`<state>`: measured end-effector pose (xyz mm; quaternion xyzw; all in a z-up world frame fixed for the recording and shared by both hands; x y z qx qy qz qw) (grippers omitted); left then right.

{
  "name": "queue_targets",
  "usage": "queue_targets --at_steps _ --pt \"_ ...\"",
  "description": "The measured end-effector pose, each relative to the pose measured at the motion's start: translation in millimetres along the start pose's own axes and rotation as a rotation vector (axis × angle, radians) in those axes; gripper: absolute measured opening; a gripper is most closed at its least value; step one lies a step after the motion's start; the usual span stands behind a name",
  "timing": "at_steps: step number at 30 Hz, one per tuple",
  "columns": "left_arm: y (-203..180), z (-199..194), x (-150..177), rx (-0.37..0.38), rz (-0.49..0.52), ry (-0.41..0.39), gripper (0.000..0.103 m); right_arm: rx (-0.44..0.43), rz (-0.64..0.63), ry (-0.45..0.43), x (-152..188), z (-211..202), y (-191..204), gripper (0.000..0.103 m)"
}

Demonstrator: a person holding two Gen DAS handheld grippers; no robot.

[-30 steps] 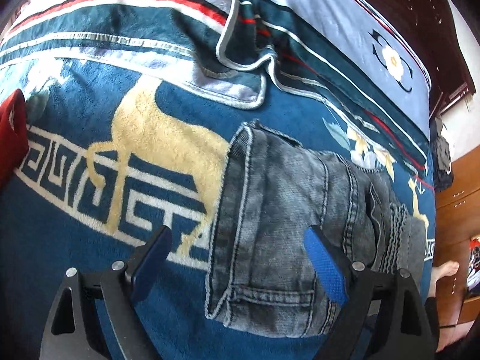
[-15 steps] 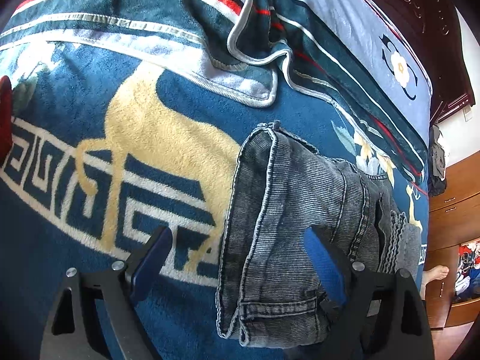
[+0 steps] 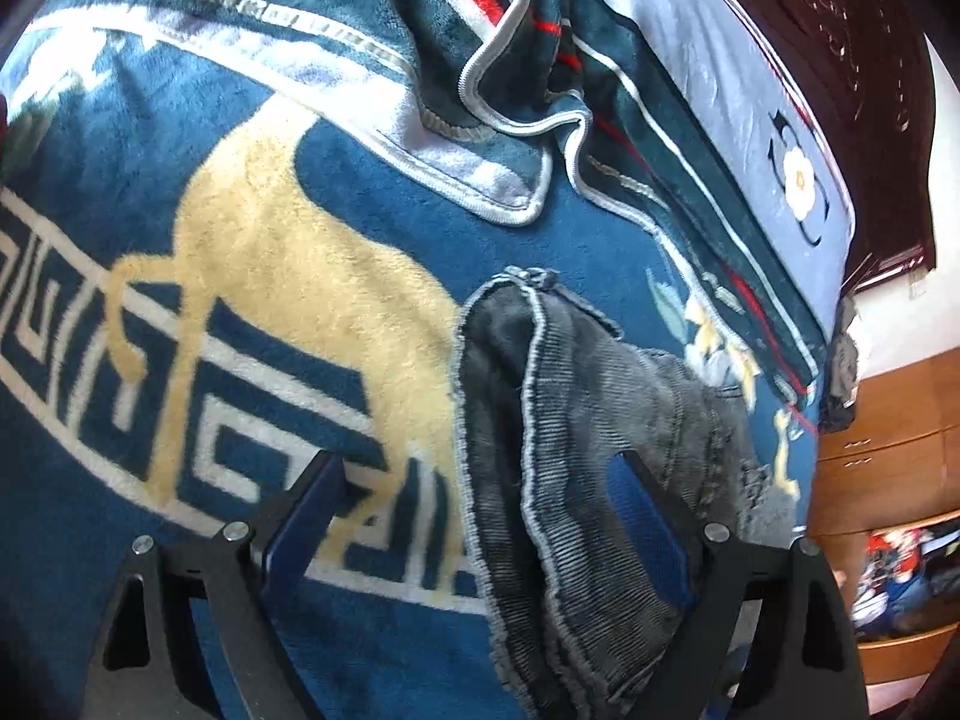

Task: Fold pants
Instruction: 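Grasp the folded edge with the right gripper while the left gripper grasps beside it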

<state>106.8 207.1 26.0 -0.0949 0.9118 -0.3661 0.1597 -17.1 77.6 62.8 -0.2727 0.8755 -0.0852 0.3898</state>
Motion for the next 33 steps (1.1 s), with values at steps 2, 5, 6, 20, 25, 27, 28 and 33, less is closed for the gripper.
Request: queue_targets --at_steps 2,5,6,20,25,27,28,33 --pt "-2.0 2.6 -0.7 0.028 -0.025 -0.004 0.089 -0.004 0.005 -0.002 2.0 -0.8 -0.4 0.02" --pt "-7.7 10.5 1.8 0.058 -0.043 0.003 0.081 -0.01 0.015 -0.002 3.4 -2.9 0.6 0.02" --pt "-11.5 13.7 3.2 0.062 -0.038 0.005 0.076 -0.013 0.018 -0.001 4.9 -4.7 1.6 0.02" --pt "-77.9 3.2 16.8 -0.045 0.244 -0.052 0.018 -0.019 0.089 -0.009 7.8 -14.1 -21.7 0.02" --pt "-93.8 -3.5 18.3 -0.057 0.282 -0.062 0.017 -0.012 0.112 -0.021 8.5 -20.9 -30.6 0.019" --pt "-101.2 -6.3 19.8 -0.063 0.297 -0.063 0.017 -0.012 0.124 -0.026 8.6 -24.4 -32.8 0.019" --pt "-106.6 -7.0 20.0 -0.066 0.306 -0.064 0.017 -0.013 0.135 -0.029 8.5 -26.5 -35.6 0.019" --pt "-130.8 -12.0 24.4 -0.074 0.348 -0.07 0.017 -0.019 0.186 -0.042 9.6 -35.8 -49.6 0.019"
Point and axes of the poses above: each gripper's, at about its wrist camera, not at the fingertips, and z roughly the way its jaws point, y to its left, x to its underside, the point moved 4 cm from there along z, roughly the way its jaws point, and after that the axes turned 14 degrees about x, right-handed, at the moved point
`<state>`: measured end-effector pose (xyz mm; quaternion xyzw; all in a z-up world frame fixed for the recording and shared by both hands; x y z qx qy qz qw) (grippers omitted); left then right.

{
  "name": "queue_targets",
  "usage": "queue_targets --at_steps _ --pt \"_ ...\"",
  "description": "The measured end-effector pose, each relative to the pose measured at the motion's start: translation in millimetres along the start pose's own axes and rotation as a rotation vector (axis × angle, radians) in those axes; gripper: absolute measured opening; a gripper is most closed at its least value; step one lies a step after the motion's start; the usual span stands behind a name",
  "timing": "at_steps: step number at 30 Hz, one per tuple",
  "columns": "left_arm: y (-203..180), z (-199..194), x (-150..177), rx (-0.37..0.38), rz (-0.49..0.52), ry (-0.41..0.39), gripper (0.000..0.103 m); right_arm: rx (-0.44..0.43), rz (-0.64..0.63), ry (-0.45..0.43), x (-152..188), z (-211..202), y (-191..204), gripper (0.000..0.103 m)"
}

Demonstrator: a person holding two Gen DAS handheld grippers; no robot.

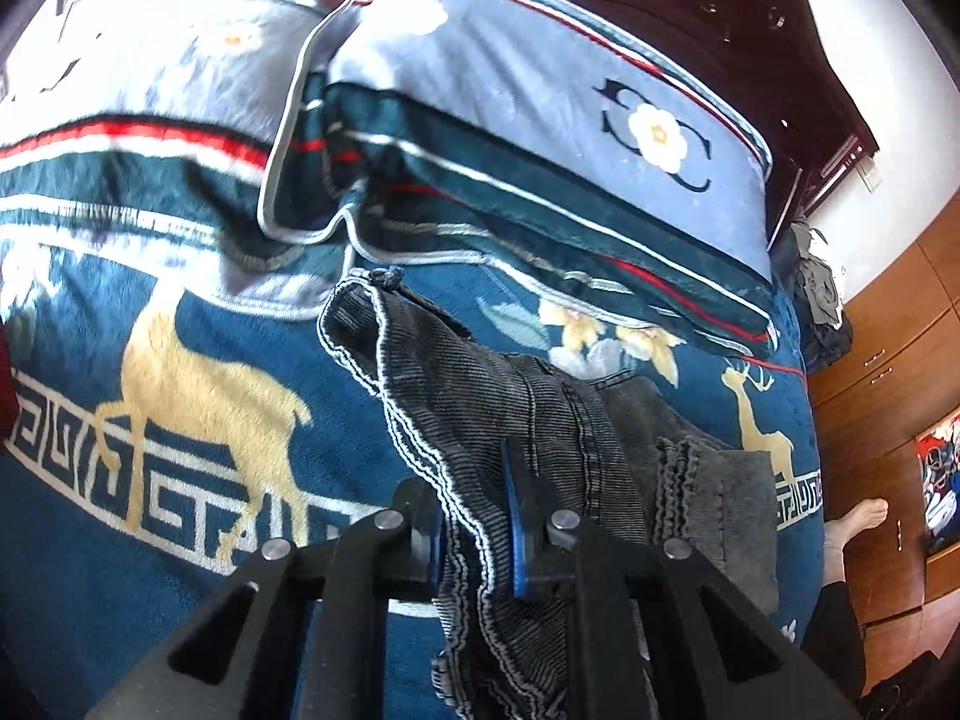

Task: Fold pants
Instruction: 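Grasp the folded edge with the right gripper while the left gripper grasps beside it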

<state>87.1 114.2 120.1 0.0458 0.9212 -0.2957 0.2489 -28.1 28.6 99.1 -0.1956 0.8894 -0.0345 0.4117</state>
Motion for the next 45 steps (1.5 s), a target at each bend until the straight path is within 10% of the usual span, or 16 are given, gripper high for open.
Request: queue_targets --at_steps 45 --pt "-233.8 111.6 31.2 0.076 0.322 0.18 0.012 0.096 0.37 -0.001 83.4 -50.8 -159.6 0.018"
Point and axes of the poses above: each gripper's, at about its wrist camera, not at the fingertips, and z roughly the way its jaws point, y to its left, x to its underside, the point moved 4 cm from there along z, roughly the way its jaws point, and after that the axes turned 14 degrees about x, right-handed, at the moved point
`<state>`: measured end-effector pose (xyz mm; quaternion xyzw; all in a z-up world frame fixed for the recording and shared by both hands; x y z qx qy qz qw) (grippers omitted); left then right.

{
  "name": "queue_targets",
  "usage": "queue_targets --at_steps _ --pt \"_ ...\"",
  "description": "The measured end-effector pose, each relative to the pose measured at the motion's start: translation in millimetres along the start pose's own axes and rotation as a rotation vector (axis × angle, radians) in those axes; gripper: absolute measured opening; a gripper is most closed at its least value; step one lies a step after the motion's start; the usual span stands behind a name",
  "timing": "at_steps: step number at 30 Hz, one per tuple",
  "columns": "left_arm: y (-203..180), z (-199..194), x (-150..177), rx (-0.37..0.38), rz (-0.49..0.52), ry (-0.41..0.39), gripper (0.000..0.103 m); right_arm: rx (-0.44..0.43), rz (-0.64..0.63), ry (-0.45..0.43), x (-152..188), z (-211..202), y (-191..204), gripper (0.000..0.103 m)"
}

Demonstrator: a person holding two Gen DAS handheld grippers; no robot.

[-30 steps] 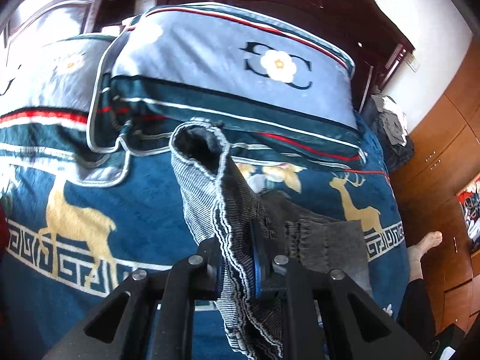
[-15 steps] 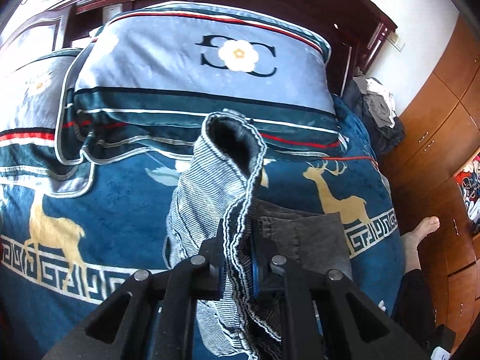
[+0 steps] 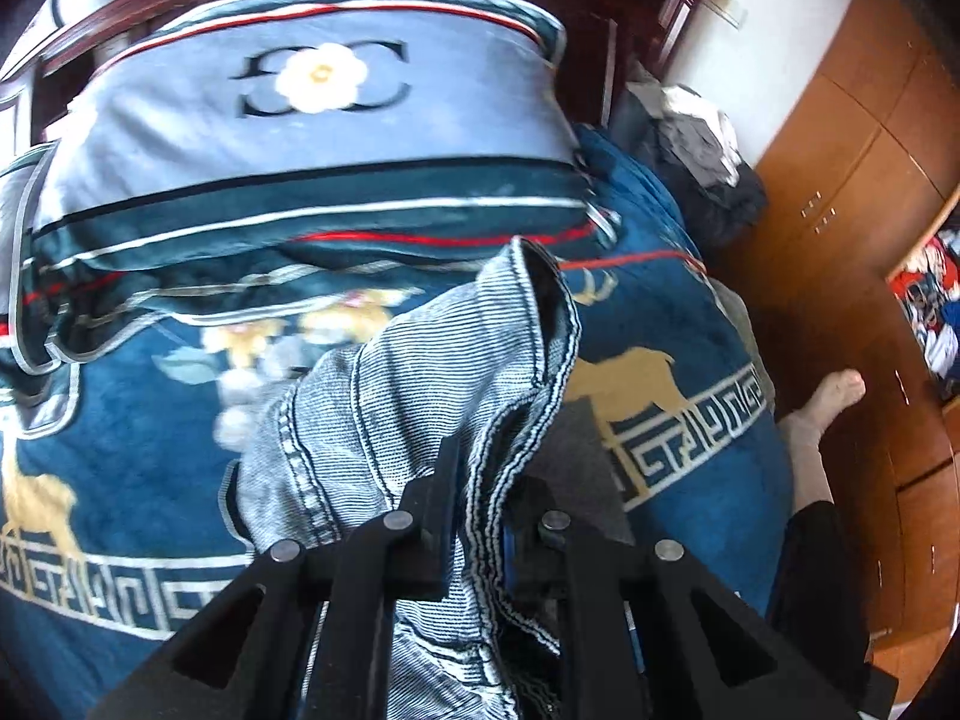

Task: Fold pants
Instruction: 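Grasp the folded edge with the right gripper while the left gripper grasps beside it, then fold the held edge over onto the jeans and open both grippers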

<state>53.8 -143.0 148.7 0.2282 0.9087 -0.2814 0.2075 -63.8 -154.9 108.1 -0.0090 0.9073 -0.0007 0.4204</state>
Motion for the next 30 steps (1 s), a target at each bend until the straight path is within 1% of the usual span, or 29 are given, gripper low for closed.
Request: queue_targets --at_steps 6,10,12,14,15,16,18,19,20,22,25,27,29,30 --pt "-29.0 50.3 6.3 0.021 0.044 0.083 0.012 0.018 0.109 0.05 18.0 4.2 -33.0 0.018" --pt "-33.4 78.0 10.7 0.031 0.037 0.137 0.013 -0.021 0.25 0.129 32.5 15.5 -59.7 0.018" --pt "-33.4 91.7 13.5 0.038 0.026 0.165 0.014 -0.035 0.301 0.157 38.5 20.5 -67.3 0.018" --pt "-34.3 104.6 17.6 0.043 0.018 0.192 0.016 -0.052 0.36 0.204 48.3 28.5 -76.0 0.019" --pt "-35.2 109.4 19.6 0.045 0.016 0.197 0.019 -0.055 0.376 0.222 51.5 31.1 -79.0 0.019" --pt "-36.2 114.5 21.3 0.053 0.012 0.201 0.022 -0.062 0.412 0.243 56.3 34.1 -83.5 0.02" --pt "-38.5 122.1 23.3 0.075 -0.005 0.202 0.026 -0.075 0.49 0.286 64.6 39.1 -93.1 0.022" --pt "-39.2 124.0 23.4 0.088 -0.016 0.2 0.031 -0.083 0.519 0.295 66.8 40.4 -96.6 0.022" --pt "-39.3 124.1 22.7 0.103 -0.031 0.195 0.036 -0.093 0.543 0.303 68.7 41.5 -99.5 0.023" --pt "-38.7 119.6 19.2 0.149 -0.075 0.178 0.04 -0.114 0.569 0.317 70.7 42.9 -101.3 0.024" --pt "-35.5 101.5 13.7 0.202 -0.119 0.145 0.043 -0.115 0.565 0.317 68.6 38.4 -100.7 0.029" --pt "-30.4 79.7 12.2 0.218 -0.122 0.114 0.045 -0.107 0.559 0.322 66.6 36.1 -103.9 0.035" --pt "-22.1 56.6 14.1 0.201 -0.108 0.083 0.059 -0.088 0.551 0.333 65.3 28.5 -105.8 0.039" --pt "-14.6 41.1 18.1 0.19 -0.099 0.059 0.06 -0.075 0.542 0.339 64.3 23.8 -107.7 0.04"
Point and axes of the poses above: each gripper's, at about its wrist camera, not at the fingertips, and z roughly the way its jaws point, y to its left, x to its underside, the point moved 4 cm from there along z, roughly the way its jaws point, and after that the axes turned 14 degrees about x, right-handed, at the moved point
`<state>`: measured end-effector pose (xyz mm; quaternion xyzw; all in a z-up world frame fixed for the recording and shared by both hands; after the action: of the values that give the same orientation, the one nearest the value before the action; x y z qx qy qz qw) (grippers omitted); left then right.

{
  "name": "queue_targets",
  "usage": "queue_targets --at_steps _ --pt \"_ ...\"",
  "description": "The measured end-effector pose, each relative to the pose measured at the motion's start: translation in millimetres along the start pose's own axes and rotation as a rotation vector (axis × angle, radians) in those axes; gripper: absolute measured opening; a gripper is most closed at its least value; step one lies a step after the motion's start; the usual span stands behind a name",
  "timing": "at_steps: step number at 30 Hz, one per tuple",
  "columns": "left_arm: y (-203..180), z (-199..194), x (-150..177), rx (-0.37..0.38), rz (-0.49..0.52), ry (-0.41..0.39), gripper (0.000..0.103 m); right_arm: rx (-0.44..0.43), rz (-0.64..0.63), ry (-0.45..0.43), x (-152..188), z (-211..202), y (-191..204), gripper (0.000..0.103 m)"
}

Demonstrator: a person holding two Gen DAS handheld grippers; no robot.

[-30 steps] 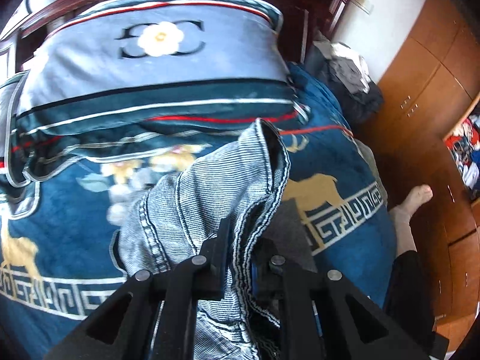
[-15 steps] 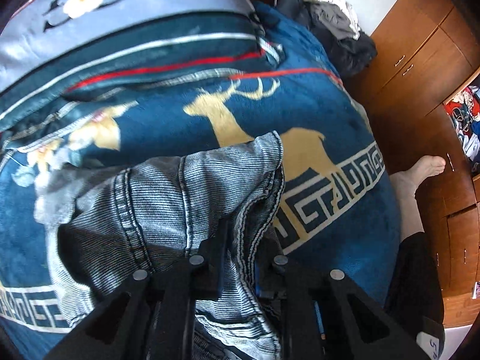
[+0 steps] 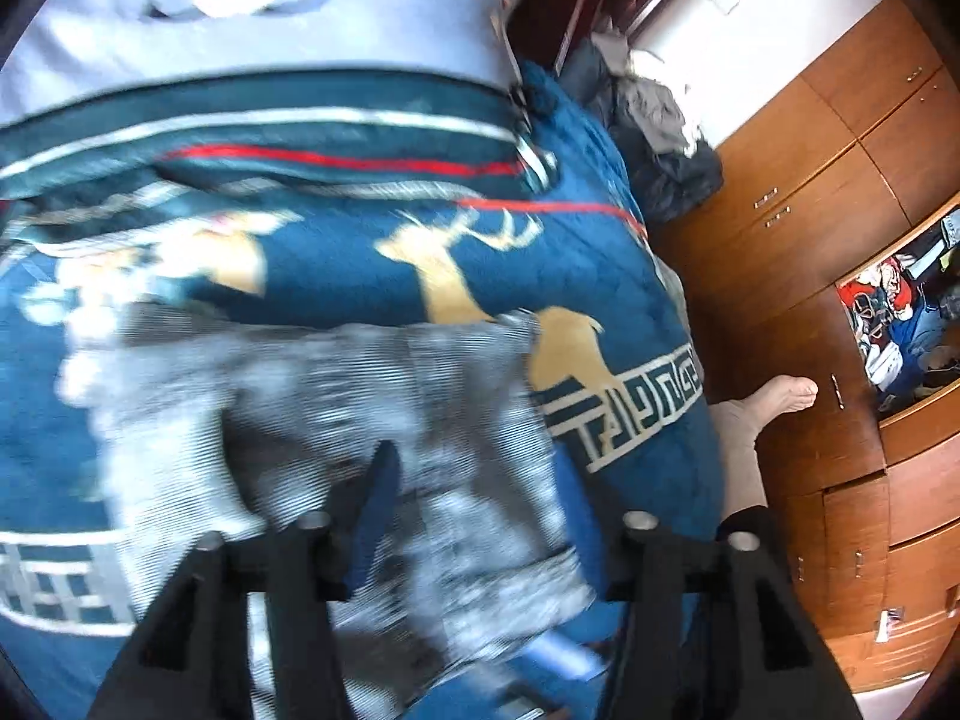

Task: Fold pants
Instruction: 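Fold the held edge over onto the jeans and open both grippers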

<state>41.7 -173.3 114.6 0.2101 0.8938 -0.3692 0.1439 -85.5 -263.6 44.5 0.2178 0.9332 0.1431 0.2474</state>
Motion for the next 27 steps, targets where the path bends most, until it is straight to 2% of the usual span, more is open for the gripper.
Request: queue_targets --at_steps 2,5,6,8,11,13,14,15,19,22,24,27 --pt "12.3 -25.5 11.5 -0.022 0.01 -0.023 0.061 0.023 -0.016 0.001 -0.1 -10.8 -3.8 0.042" --pt "39.6 -54.5 37.0 -0.047 -0.022 -0.046 0.061 0.082 -0.022 -0.047 -7.9 -25.7 -15.0 0.059" --pt "51.1 -61.2 47.8 -0.052 -0.047 -0.051 0.061 0.092 -0.013 -0.059 -12.1 -27.1 -19.6 0.059" --pt "66.2 -65.9 64.4 -0.046 -0.094 -0.058 0.061 0.073 0.021 -0.06 -23.3 -24.0 -29.1 0.06" --pt "78.4 -60.7 83.7 -0.033 -0.142 -0.058 0.061 0.014 0.045 -0.015 -39.4 -9.3 -34.9 0.06" --pt "79.2 -51.0 91.3 -0.054 -0.13 -0.037 0.061 -0.041 0.046 0.013 -47.2 -0.1 -32.9 0.048" --pt "79.7 -45.5 93.6 -0.08 -0.117 -0.019 0.061 -0.05 0.037 0.031 -48.2 3.5 -29.9 0.028" --pt "79.7 -42.3 95.6 -0.095 -0.107 -0.01 0.06 -0.045 0.028 0.037 -45.6 6.8 -26.0 0.02" --pt "80.6 -39.6 94.3 -0.094 -0.082 0.0 0.06 -0.021 -0.056 -0.008 -39.4 -10.1 -5.0 0.015" --pt "86.3 -36.2 93.2 -0.09 -0.075 0.034 0.061 -0.024 -0.035 -0.029 -30.2 -26.5 -2.9 0.015" --pt "92.6 -33.8 97.8 -0.097 -0.068 0.068 0.061 -0.006 0.0 -0.011 -24.5 -23.1 -7.8 0.015" --pt "95.7 -25.3 102.5 -0.094 -0.062 0.085 0.064 0.074 -0.005 0.024 -16.3 0.6 -19.0 0.015"
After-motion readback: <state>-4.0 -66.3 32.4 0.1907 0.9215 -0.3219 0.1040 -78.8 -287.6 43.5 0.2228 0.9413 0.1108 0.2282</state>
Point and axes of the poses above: each gripper's, at about its wrist camera, not at the fingertips, and z roughly the way its jaws point, y to its left, x to its underside, the point moved 4 cm from there along z, roughly the way its jaws point, and after that the axes turned 14 degrees about x, right-handed, at the moved point
